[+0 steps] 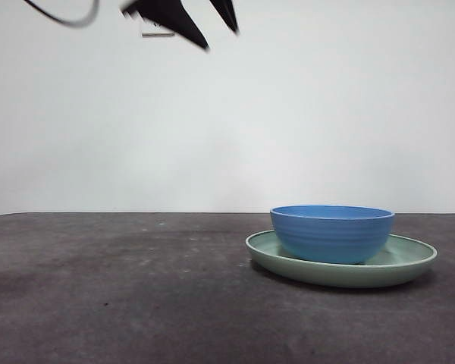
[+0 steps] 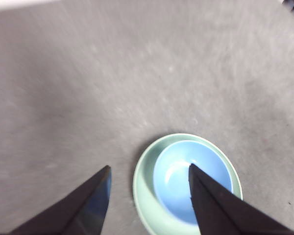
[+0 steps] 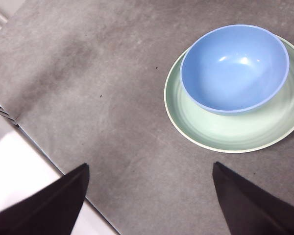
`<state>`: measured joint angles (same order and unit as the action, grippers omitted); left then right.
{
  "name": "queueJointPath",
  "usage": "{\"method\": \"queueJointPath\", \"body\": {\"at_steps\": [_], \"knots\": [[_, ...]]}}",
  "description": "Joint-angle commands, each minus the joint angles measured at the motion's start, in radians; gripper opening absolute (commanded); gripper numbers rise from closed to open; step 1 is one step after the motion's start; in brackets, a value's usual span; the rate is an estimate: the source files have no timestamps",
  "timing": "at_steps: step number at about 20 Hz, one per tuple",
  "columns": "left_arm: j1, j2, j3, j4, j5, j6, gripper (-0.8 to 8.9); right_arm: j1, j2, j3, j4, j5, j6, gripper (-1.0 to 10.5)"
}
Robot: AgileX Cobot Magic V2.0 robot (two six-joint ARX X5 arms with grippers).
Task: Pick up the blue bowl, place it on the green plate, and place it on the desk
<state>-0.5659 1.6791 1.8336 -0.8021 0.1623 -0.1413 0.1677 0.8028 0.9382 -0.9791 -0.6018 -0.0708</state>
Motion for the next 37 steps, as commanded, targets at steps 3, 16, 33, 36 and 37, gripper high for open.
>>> {"method": "queueJointPath", "body": {"at_steps": [3, 16, 33, 36, 37], "knots": [[0.039, -0.134, -0.105, -0.037, 0.003, 0.06, 2.61, 0.003, 0.005, 0.02, 0.011, 0.0, 0.006, 4.0], [0.042, -0.644, -0.826, 0.066, 0.32, 0.161, 2.58, 0.002, 0.005, 0.02, 0.013, 0.0, 0.007, 4.0], [0.041, -0.679, -0.856, 0.062, 0.333, 0.156, 2.58, 0.002, 0.007, 0.02, 0.015, 0.166, 0.074, 4.0], [0.041, -0.679, -0.856, 0.062, 0.333, 0.156, 2.58, 0.002, 0.013, 0.017, 0.039, 0.312, 0.124, 4.0], [0.041, -0.679, -0.856, 0.062, 0.333, 0.156, 2.58, -0.001, 0.017, 0.017, 0.049, 0.344, 0.139, 4.0]]}}
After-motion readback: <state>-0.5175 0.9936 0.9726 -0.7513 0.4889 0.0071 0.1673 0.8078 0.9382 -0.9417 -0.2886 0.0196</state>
